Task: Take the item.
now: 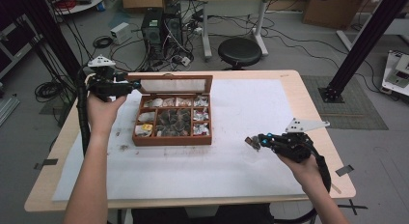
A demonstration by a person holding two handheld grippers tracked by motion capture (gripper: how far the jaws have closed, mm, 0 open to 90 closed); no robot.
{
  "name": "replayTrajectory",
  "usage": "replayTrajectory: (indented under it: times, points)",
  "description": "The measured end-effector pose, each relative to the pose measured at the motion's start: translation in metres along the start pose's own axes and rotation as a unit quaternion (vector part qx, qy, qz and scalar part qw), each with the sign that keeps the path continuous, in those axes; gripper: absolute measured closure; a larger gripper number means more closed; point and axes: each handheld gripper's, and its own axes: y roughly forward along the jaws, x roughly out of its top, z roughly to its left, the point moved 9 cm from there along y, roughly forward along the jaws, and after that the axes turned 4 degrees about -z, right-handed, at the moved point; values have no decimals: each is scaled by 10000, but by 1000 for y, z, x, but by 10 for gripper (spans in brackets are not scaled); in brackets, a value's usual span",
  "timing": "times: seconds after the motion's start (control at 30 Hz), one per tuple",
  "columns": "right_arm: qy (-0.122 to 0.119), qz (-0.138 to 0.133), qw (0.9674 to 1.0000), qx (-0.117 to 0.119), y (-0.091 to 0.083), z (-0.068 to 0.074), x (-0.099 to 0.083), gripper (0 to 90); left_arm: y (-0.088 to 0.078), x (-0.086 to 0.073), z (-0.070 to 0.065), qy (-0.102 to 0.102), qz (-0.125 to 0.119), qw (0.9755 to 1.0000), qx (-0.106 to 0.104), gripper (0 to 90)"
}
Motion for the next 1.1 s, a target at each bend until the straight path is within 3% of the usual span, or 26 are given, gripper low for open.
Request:
replayTrajectory:
  times: [0.5,1.1]
  points:
    - [71,114,9999,-20,3,-3,-6,895,0,0,0,5,7,10000,3,397]
    - [121,-9,9999,-73,1,-4,0,775,0,0,0,8,-2,10000,5,397]
